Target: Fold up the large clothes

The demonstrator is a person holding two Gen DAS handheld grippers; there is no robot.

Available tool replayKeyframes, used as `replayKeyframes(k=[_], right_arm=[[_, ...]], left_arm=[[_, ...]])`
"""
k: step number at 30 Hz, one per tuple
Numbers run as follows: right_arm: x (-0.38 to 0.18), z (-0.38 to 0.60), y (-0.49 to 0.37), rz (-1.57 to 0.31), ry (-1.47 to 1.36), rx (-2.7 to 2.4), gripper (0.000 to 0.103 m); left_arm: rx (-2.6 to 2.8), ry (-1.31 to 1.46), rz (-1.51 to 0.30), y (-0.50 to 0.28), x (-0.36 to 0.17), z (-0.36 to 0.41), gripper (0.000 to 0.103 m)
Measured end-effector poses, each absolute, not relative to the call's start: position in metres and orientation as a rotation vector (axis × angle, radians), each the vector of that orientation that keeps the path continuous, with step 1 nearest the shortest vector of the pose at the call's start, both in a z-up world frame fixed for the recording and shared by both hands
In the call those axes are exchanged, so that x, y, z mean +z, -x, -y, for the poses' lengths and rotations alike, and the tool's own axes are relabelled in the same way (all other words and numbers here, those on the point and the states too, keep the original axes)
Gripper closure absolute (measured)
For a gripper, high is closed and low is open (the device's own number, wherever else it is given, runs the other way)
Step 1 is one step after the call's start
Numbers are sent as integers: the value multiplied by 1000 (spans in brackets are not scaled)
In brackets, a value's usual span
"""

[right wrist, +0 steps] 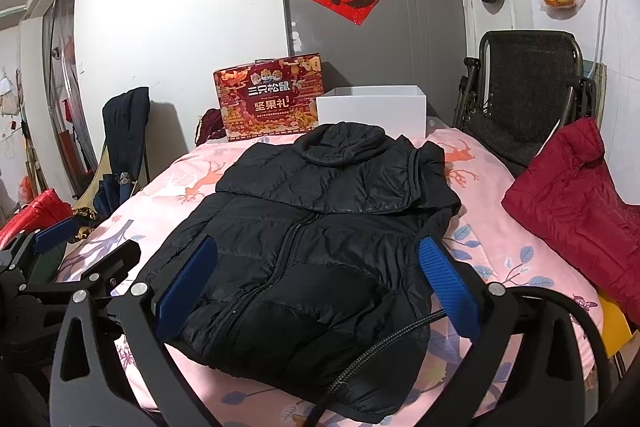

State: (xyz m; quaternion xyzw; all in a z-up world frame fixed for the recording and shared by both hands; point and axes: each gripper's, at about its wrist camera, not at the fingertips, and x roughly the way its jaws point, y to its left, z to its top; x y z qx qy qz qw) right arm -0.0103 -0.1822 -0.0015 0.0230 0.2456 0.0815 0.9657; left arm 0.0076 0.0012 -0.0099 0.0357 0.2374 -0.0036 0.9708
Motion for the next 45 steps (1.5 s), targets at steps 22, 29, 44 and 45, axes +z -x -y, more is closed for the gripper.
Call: replayKeyframes(k=[22, 29, 44, 45], right_arm=[[-3, 183, 9, -511, -52, 163, 4], [-3, 183, 9, -513, -53, 163, 4], [-7, 183, 8, -525, -55, 165, 4], [-6, 183, 7, -525, -54, 165, 4]], left_arm=[[-9, -48, -490, -13, -12, 0, 3], [-18, -27, -523, -16, -11, -1, 3], [-9, -56, -527, -18, -14, 0, 3], [-9, -56, -527, -18, -14, 0, 3]])
